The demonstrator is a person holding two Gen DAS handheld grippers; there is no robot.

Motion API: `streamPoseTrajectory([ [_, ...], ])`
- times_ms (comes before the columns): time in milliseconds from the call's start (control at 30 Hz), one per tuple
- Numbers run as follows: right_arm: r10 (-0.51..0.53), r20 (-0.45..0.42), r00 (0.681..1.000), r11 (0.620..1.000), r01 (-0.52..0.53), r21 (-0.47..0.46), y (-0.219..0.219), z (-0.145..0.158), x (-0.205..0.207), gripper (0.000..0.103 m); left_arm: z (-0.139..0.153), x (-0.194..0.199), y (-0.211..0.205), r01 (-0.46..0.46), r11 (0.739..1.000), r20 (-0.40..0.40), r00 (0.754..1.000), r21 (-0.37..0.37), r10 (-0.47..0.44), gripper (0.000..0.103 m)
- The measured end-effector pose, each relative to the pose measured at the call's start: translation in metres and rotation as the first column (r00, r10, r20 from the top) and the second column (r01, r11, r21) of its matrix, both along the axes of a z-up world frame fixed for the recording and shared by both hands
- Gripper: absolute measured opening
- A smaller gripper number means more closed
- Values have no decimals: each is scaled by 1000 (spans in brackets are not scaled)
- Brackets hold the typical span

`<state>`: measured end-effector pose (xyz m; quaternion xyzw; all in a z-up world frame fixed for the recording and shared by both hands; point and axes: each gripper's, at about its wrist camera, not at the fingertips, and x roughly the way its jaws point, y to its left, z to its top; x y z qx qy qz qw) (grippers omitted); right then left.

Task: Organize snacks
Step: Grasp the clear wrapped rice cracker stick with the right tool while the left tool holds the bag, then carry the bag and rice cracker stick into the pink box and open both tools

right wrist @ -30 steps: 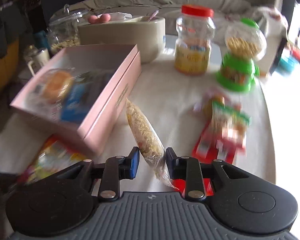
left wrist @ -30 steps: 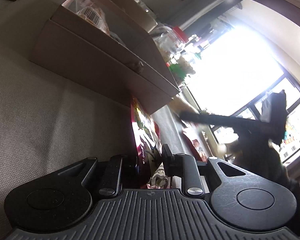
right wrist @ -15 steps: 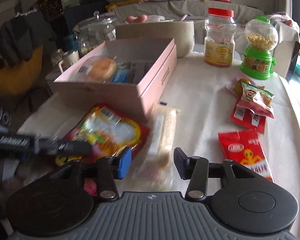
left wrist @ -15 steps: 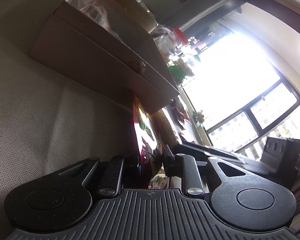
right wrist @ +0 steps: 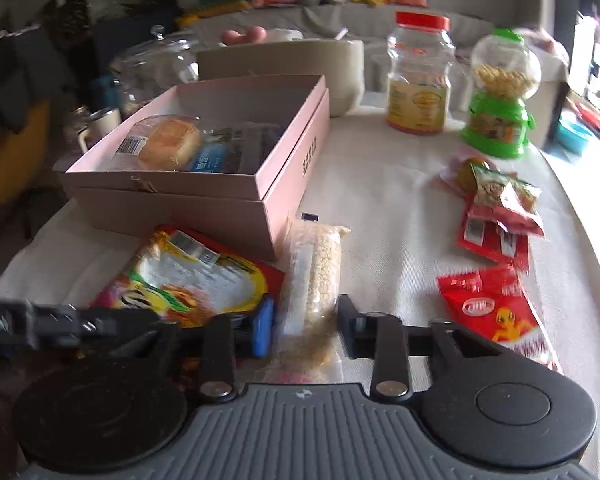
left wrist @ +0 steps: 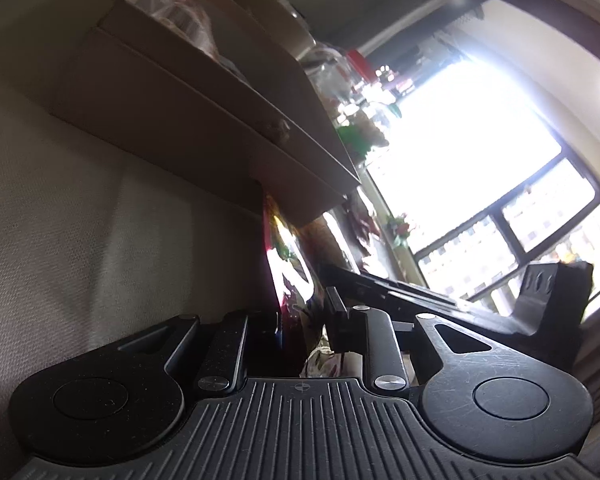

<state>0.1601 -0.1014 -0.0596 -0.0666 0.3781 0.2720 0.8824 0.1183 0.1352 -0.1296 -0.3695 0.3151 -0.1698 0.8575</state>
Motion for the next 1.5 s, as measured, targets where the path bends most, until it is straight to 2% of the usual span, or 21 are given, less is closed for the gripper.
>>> streamPoseTrajectory([
  [100, -28, -42, 999, 1000, 28, 1, -1, 2, -2, 31, 3, 6, -3, 29, 1000, -31, 999, -9, -29, 25],
  [167, -24, -59, 998, 1000, 23, -17, -3, 5, -6, 31, 2, 6, -3, 20, 999, -62, 998, -43, -23, 23],
  [233, -13, -86, 996, 1000, 12, -14, -8, 9, -11, 31, 4, 0, -5, 6, 999, -74, 997, -42, -9, 22],
  [333, -3, -112, 994, 1000, 3, -6, -18, 15, -24, 31, 17, -16, -10, 17, 1000, -59, 998, 24, -16, 22],
  [467, 20, -121, 992, 999, -16, 39, -33, 30, -48, 31, 47, -47, -9, 21, 992, 13, 1000, 124, -22, 20],
  [567, 45, -69, 997, 997, -40, 72, -39, 53, -65, 29, 81, -71, 3, -33, 988, 94, 995, 154, 18, 20],
  [600, 62, -39, 997, 994, -58, 92, -40, 65, -69, 23, 97, -77, 8, -57, 985, 129, 991, 162, 36, 20],
  [633, 85, -6, 996, 990, -83, 114, -41, 79, -72, 11, 115, -82, 11, -76, 982, 170, 984, 176, 46, 20],
  [700, 115, 75, 990, 980, -126, 157, -39, 110, -75, 11, 155, -87, 13, -130, 964, 257, 964, 232, 68, 20],
  [767, 136, 169, 976, 974, -162, 156, -33, 137, -75, 11, 187, -89, 12, -198, 934, 311, 945, 297, 101, 20],
  [833, 165, 228, 960, 971, -198, 132, -25, 150, -74, 11, 203, -88, 14, -252, 917, 345, 928, 308, 139, 20],
  [867, 175, 221, 959, 972, -204, 117, -23, 151, -71, 11, 206, -88, 15, -262, 918, 345, 926, 298, 152, 20],
  [933, 190, 176, 966, 974, -208, 87, -21, 141, -70, 12, 205, -85, 11, -254, 926, 338, 929, 279, 153, 20],
  [1000, 204, 114, 972, 976, -211, 50, -23, 120, -72, 17, 190, -84, 8, -229, 932, 302, 943, 281, 141, 20],
  [1067, 191, 33, 981, 981, -192, 18, -26, 94, -74, 33, 164, -81, 7, -202, 939, 224, 964, 278, 141, 20],
  [1133, 176, -60, 983, 984, -177, -8, -25, 67, -74, 34, 134, -78, 9, -179, 946, 130, 980, 269, 148, 20],
  [1233, 144, -164, 976, 988, -152, -41, -24, 37, -71, 34, 99, -72, 16, -164, 958, 15, 986, 235, 166, 20],
  [1333, 151, -200, 968, 986, -162, -41, -20, 29, -70, 34, 84, -76, 21, -176, 963, -26, 982, 204, 185, 20],
  [1500, 197, -164, 967, 973, -214, -91, -11, 29, -79, 29, 77, -85, 22, -176, 966, -23, 983, 189, 183, 20],
])
